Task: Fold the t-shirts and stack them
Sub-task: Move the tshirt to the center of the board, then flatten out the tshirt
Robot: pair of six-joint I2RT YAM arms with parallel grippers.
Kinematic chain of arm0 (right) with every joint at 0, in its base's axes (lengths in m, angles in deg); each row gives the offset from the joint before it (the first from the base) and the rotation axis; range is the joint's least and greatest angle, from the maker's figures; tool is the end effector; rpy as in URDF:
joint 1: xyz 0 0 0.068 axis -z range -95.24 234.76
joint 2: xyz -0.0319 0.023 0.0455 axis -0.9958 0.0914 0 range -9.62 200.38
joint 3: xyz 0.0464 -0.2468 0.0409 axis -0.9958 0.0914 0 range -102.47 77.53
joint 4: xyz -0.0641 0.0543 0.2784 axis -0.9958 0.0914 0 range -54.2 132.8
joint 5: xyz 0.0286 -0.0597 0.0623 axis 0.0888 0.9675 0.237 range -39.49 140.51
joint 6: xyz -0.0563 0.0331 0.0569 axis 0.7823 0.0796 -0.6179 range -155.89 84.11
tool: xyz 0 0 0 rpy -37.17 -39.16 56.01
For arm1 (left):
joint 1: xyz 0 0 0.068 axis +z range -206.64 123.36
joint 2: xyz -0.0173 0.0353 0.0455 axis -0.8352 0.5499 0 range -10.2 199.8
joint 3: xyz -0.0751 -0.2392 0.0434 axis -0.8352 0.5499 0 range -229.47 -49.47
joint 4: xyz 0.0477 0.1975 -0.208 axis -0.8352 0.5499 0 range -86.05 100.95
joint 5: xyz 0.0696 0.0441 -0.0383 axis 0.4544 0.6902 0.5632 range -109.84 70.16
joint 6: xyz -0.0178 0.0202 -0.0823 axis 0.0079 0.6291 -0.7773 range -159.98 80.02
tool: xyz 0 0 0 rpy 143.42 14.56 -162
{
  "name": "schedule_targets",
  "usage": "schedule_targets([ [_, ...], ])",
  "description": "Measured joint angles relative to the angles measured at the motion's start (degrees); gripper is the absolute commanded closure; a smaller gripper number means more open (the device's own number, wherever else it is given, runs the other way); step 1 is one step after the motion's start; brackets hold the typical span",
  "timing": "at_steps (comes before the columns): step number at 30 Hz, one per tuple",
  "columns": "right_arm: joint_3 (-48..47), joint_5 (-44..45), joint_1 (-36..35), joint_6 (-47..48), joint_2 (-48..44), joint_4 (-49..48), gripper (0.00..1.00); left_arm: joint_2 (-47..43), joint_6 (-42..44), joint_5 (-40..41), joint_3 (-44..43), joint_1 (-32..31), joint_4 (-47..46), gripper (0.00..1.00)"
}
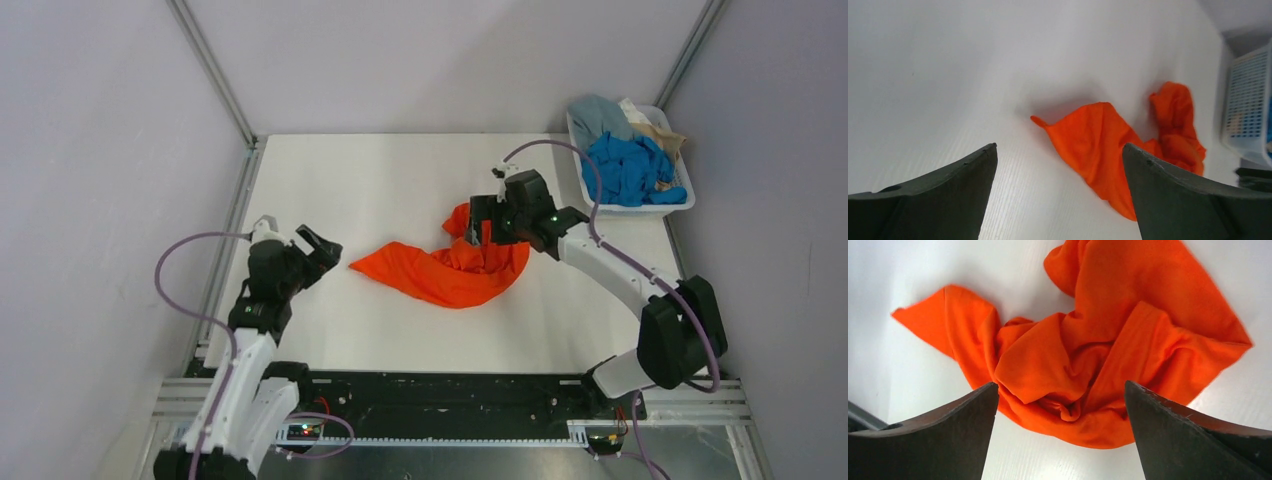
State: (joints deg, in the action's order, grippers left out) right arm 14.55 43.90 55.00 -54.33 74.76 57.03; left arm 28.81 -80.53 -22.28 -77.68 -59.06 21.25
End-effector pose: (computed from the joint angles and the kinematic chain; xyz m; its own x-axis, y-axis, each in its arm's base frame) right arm 0.3301 0.1988 0.2108 -0.7370 -0.0594 -0.6733 -0.3515 0.8845 0.3067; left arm 0.2444 -0.0137 0.2040 -0.4095 -0.6328 -0.6572 -0.2455 0.7702 -0.5887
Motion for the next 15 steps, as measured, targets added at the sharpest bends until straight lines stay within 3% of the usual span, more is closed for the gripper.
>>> schedule_targets([
  [9, 0.7, 7.9, 3.6, -3.3, -10.7, -0.1, 0.01, 28.3, 0.0, 2.1, -15.2, -9.0, -0.3, 0.02],
  [15, 3.9, 9.7, 4.5, -3.8, -10.3, 0.4, 0.01, 46.3, 0.0, 3.2, -21.7, -10.1, 0.3, 0.02],
])
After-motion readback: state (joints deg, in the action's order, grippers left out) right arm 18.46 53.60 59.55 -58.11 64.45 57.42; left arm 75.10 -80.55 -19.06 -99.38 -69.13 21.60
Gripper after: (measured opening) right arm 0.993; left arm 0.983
